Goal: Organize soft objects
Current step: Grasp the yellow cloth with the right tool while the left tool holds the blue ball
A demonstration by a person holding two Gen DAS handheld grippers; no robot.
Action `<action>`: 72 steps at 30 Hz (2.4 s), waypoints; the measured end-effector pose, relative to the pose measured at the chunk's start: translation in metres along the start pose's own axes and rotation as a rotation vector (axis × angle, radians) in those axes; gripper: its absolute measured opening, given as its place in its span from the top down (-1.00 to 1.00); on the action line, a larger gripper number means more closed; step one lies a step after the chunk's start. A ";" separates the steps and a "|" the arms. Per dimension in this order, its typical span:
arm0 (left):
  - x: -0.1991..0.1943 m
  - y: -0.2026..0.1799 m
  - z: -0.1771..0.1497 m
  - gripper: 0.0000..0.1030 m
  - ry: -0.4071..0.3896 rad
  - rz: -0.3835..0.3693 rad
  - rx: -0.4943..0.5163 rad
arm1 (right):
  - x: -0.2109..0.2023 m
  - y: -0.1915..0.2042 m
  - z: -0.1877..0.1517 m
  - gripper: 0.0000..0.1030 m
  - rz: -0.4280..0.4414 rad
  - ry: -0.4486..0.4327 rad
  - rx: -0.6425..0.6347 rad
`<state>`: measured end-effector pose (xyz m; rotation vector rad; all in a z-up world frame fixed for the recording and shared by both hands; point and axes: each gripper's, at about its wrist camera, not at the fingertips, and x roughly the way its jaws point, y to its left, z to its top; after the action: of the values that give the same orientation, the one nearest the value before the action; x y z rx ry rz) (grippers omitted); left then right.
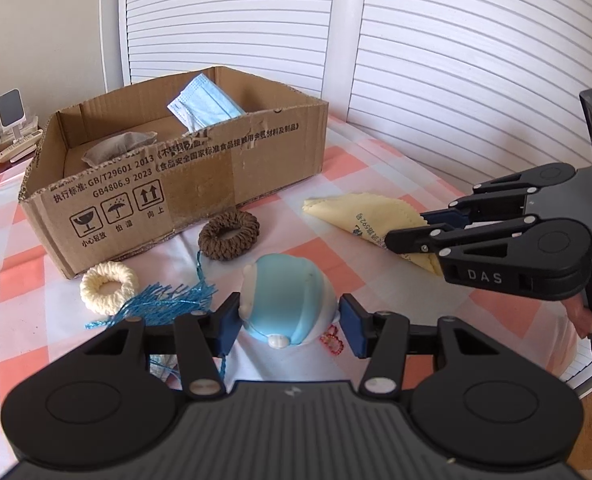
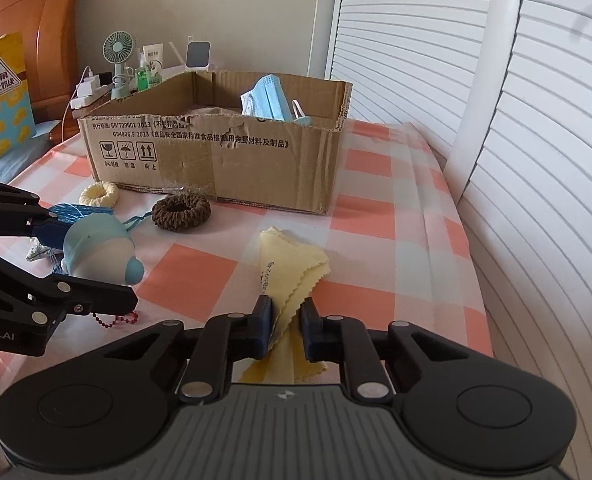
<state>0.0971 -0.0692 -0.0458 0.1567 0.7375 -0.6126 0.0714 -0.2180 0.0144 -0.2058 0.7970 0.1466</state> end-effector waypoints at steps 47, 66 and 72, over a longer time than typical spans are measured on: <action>-0.038 0.012 0.000 0.00 -0.044 -0.069 -0.041 | 0.020 -0.002 0.020 -0.51 0.106 0.125 -0.473; -0.035 0.041 0.000 0.00 -0.025 -0.032 -0.084 | 0.077 0.025 0.059 -0.91 0.355 0.093 -0.438; -0.031 0.044 0.001 0.00 -0.013 -0.032 -0.081 | 0.083 0.024 0.060 -0.65 0.399 0.098 -0.361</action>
<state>0.1053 -0.0195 -0.0273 0.0661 0.7523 -0.6130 0.1654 -0.1761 -0.0079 -0.3957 0.8993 0.6637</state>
